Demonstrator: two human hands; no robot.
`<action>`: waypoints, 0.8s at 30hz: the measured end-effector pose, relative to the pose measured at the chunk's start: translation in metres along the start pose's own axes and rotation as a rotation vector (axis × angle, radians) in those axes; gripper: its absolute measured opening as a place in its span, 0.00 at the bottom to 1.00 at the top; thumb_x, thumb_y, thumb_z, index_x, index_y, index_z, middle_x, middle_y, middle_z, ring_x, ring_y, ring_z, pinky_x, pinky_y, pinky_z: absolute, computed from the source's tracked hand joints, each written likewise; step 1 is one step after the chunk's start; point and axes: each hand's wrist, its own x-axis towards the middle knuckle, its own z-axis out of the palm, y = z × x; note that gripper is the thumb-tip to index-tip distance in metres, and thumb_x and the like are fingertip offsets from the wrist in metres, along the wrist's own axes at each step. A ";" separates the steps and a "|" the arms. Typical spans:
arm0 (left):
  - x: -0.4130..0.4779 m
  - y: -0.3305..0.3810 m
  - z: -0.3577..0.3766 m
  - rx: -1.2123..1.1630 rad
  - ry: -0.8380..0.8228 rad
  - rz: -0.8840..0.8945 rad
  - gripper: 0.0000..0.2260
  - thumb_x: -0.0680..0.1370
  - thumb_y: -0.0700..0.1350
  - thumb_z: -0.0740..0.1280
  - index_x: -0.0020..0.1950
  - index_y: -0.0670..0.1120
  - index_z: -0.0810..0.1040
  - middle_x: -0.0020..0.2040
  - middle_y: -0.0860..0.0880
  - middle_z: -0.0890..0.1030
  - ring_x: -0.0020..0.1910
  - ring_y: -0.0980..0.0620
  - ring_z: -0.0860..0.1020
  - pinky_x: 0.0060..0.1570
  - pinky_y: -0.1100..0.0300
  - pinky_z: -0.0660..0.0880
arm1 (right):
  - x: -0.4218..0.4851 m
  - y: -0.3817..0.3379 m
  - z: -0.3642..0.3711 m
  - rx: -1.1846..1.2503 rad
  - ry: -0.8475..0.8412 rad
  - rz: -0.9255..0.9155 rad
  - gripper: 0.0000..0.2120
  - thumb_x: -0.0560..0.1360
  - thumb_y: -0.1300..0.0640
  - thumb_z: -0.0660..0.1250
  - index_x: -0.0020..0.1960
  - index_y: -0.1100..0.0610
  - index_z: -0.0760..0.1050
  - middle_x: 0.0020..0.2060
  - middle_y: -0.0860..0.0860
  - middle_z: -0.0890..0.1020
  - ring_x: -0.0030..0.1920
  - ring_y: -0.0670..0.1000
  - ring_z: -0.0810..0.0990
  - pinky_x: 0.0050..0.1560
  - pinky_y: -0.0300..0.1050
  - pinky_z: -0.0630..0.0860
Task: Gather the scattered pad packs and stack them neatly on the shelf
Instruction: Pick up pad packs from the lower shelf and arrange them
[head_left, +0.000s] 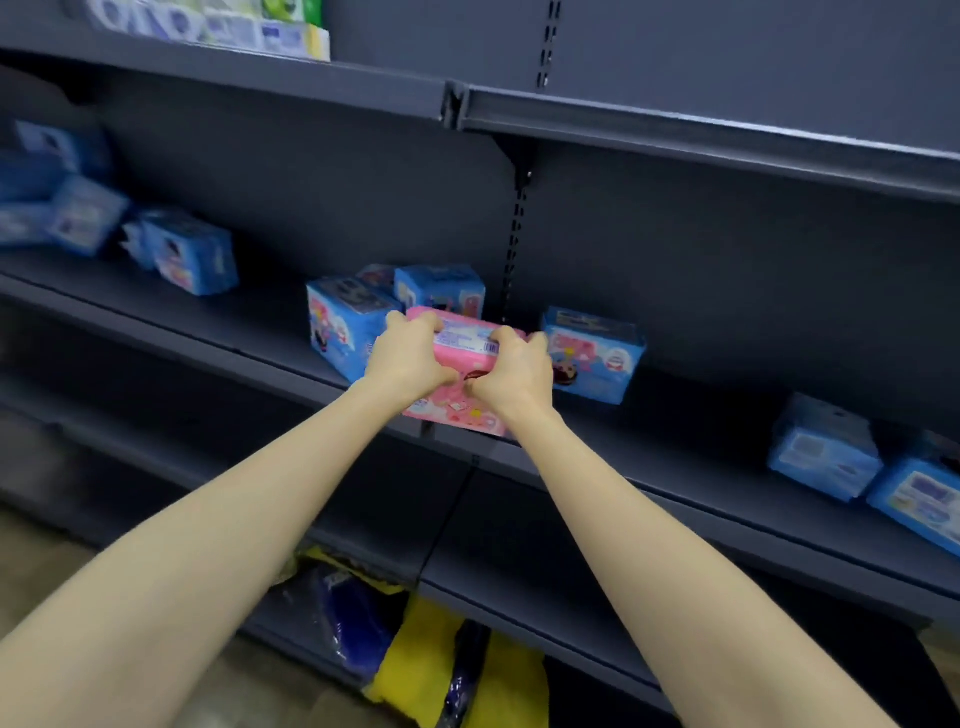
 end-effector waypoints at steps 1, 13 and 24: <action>-0.001 -0.008 -0.006 0.005 0.019 -0.039 0.30 0.69 0.46 0.74 0.69 0.47 0.67 0.63 0.41 0.66 0.56 0.41 0.74 0.53 0.55 0.69 | 0.003 -0.009 0.006 0.007 -0.021 -0.032 0.25 0.69 0.57 0.72 0.64 0.57 0.68 0.61 0.58 0.65 0.59 0.61 0.71 0.57 0.51 0.74; -0.060 -0.101 -0.050 0.092 0.243 -0.482 0.32 0.69 0.47 0.73 0.71 0.47 0.66 0.65 0.42 0.67 0.60 0.42 0.72 0.55 0.54 0.69 | -0.014 -0.095 0.087 0.053 -0.296 -0.440 0.22 0.70 0.55 0.70 0.61 0.60 0.70 0.59 0.58 0.67 0.57 0.61 0.72 0.55 0.49 0.71; -0.144 -0.144 -0.055 0.086 0.378 -0.865 0.29 0.68 0.45 0.73 0.67 0.43 0.69 0.63 0.41 0.69 0.59 0.43 0.73 0.53 0.57 0.69 | -0.068 -0.131 0.147 0.107 -0.589 -0.686 0.22 0.71 0.55 0.68 0.62 0.59 0.69 0.59 0.56 0.66 0.57 0.58 0.71 0.51 0.46 0.72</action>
